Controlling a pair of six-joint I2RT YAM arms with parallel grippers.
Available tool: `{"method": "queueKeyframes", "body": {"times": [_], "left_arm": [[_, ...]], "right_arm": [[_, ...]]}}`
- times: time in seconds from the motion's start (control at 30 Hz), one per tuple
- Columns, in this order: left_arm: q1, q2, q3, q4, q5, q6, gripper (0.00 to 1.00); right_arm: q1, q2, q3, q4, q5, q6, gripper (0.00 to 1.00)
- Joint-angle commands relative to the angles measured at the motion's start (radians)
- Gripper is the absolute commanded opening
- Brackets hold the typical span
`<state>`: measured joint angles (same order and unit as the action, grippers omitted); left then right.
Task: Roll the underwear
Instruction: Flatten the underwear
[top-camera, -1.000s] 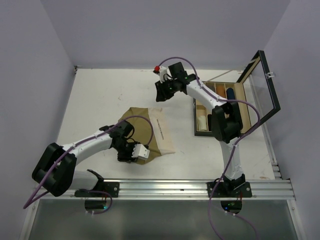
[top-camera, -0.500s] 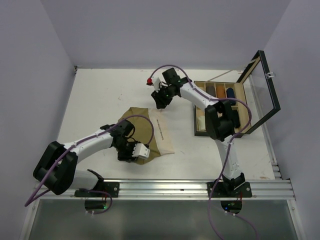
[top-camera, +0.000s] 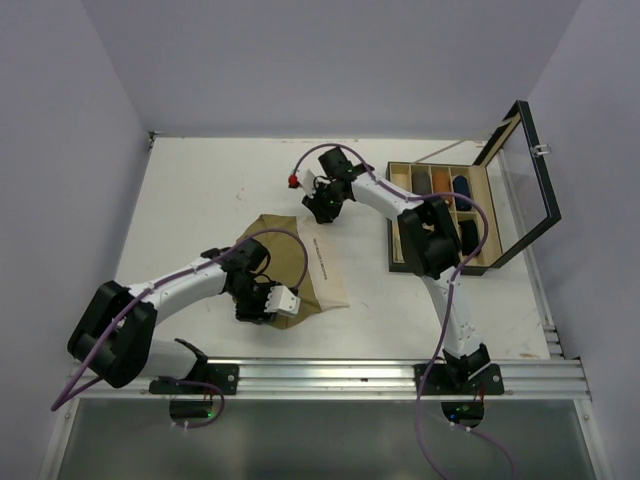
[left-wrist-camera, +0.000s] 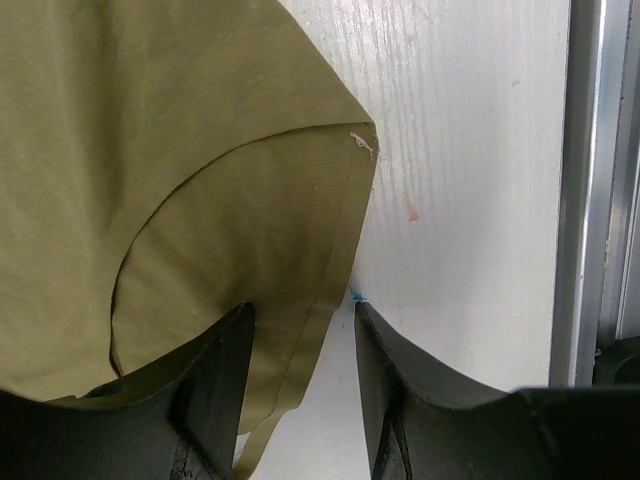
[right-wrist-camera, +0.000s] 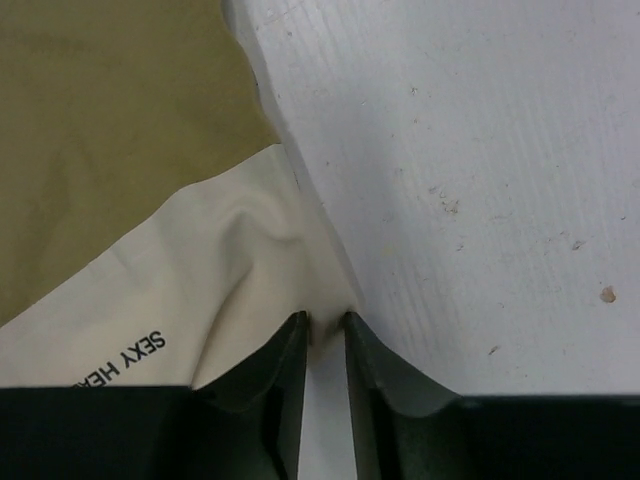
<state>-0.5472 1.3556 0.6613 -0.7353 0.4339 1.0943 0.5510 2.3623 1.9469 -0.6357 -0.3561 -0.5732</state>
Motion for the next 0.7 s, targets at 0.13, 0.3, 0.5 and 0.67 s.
{"method": "queueKeyframes", "body": {"times": [0.13, 0.3, 0.5, 0.67], "left_arm": [[0.021, 0.036, -0.005, 0.001, -0.035, 0.032, 0.49], [0.035, 0.039, -0.011, -0.01, -0.037, 0.056, 0.49], [0.044, 0.05, -0.022, -0.009, -0.053, 0.082, 0.48], [0.05, 0.051, -0.029, 0.0, -0.075, 0.093, 0.47]], "right_arm": [[0.004, -0.003, 0.02, 0.054, 0.042, -0.05, 0.08], [-0.009, -0.003, 0.07, 0.022, -0.026, -0.034, 0.05], [-0.074, 0.142, 0.346, -0.16, -0.193, 0.044, 0.0], [-0.115, 0.221, 0.46, -0.258, -0.287, 0.056, 0.0]]}}
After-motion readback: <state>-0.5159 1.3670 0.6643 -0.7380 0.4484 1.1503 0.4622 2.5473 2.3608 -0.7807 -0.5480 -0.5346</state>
